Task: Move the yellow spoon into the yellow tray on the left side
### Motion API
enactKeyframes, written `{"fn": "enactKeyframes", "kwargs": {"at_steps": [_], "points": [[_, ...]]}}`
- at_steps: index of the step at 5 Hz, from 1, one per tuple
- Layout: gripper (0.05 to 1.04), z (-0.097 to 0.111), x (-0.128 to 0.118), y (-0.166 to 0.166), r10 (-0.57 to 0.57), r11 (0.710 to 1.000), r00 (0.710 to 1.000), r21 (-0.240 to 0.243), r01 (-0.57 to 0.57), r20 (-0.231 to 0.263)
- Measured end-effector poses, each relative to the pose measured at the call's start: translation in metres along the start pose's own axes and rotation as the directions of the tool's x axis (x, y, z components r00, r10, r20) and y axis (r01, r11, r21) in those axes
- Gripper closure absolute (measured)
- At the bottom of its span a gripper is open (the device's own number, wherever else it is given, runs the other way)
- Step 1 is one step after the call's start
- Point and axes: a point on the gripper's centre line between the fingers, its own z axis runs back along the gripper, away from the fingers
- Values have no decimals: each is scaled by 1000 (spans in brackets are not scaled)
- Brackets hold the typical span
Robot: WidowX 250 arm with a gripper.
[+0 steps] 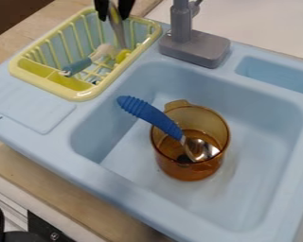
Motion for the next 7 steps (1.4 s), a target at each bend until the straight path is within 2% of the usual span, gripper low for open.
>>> {"fn": "enactKeyframes", "kwargs": {"at_steps": [1,2,3,4,6,7], "points": [[178,3,-8,-2,-11,998,1000,-59,9,-28],[83,4,-15,2,-2,995,997,-98,-5,-73],[83,14,-19,6,6,991,997,-133,-16,-74],[83,18,-23,7,27,989,995,-144,-40,-93],[83,22,-43,16,152,974,970,-136,-179,-191],[83,25,-59,26,148,974,968,-140,-178,-202]]}}
